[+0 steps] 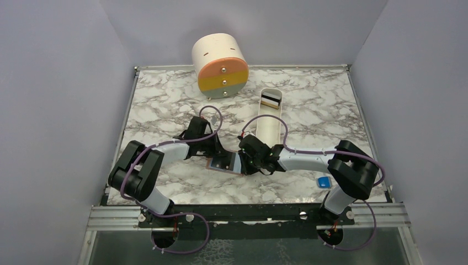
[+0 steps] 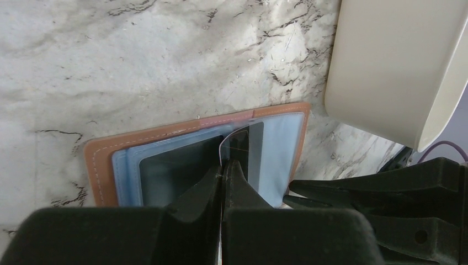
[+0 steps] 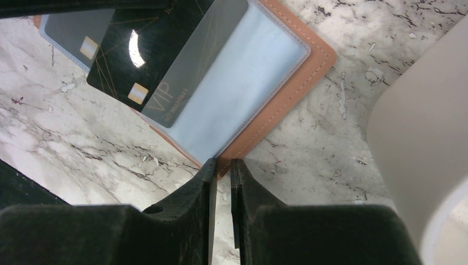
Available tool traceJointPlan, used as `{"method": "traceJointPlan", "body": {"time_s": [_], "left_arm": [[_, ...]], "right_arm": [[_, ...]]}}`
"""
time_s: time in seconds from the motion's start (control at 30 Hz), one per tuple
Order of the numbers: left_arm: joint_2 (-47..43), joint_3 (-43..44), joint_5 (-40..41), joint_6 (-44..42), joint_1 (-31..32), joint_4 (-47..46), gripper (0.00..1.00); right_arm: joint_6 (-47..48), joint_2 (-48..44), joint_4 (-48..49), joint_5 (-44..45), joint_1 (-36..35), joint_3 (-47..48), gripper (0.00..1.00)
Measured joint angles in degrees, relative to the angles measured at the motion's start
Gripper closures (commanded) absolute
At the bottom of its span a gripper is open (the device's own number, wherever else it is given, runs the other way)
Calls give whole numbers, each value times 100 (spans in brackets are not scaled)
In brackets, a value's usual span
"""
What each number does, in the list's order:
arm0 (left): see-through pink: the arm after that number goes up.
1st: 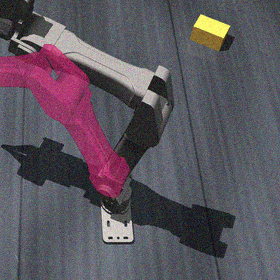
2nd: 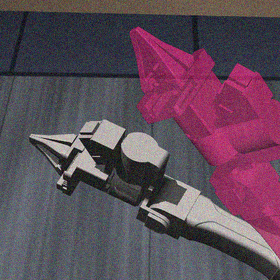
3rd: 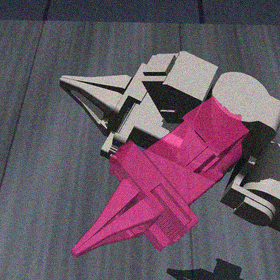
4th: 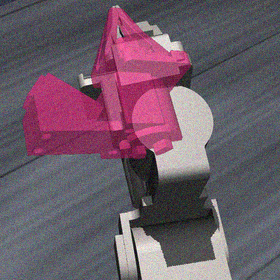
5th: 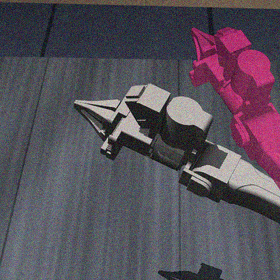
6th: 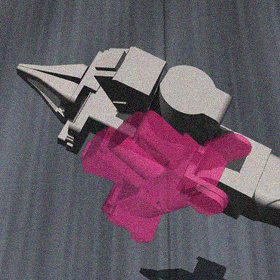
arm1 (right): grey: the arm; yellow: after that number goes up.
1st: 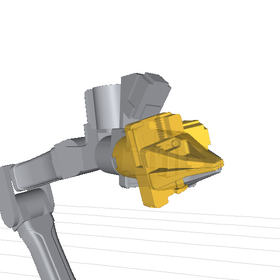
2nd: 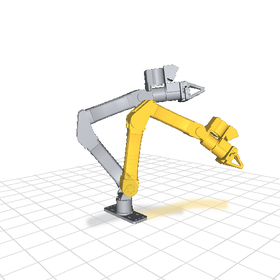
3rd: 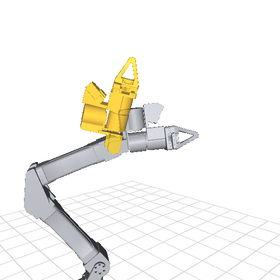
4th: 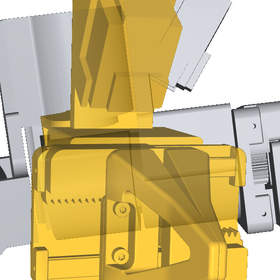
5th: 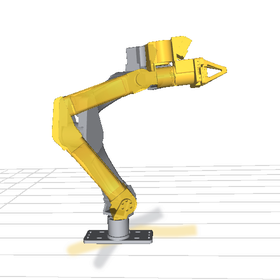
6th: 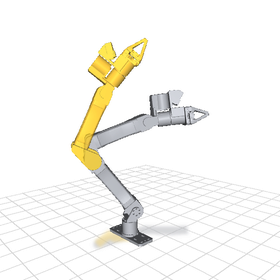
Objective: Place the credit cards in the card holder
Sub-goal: Insert the credit card into the card holder.
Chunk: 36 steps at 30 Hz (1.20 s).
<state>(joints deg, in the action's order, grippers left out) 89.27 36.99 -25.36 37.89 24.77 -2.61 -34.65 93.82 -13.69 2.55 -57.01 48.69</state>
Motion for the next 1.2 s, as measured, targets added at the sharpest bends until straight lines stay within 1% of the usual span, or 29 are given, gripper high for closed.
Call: {"method": "traceJointPlan", "body": {"time_s": [0.13, 0.2, 0.27, 0.33, 0.5, 0.63, 0.8, 0.97, 1.2], "left_arm": [[-2, -186, -31, 168, 61, -350, 99], [-9, -227, -35, 214, 76, -428, 86], [-28, -229, -28, 221, 83, -422, 70], [-79, -219, -2, 203, 94, -328, 58], [-424, -116, 175, 201, 151, 170, 46], [-697, -101, 356, 216, 151, 527, 42], [-772, -103, 428, 258, 149, 671, 40], [-772, -142, 424, 345, 149, 608, 40], [-772, -374, 391, 538, 149, 164, 40]], "right_arm": [[0, 0, 2, 0, 0, 0, 84], [0, 0, 2, 0, 0, 0, 82], [-2, 0, 2, -2, 0, 0, 78], [-22, -9, 2, -4, -4, 0, 74], [-90, -179, -81, 4, -4, 0, 67], [-221, -669, -168, 15, -4, 0, 67], [-413, -1062, -125, 101, -4, 0, 71], [-505, -942, -94, 190, -4, 0, 71], [-619, -435, 48, 280, -4, 2, 71]]}}
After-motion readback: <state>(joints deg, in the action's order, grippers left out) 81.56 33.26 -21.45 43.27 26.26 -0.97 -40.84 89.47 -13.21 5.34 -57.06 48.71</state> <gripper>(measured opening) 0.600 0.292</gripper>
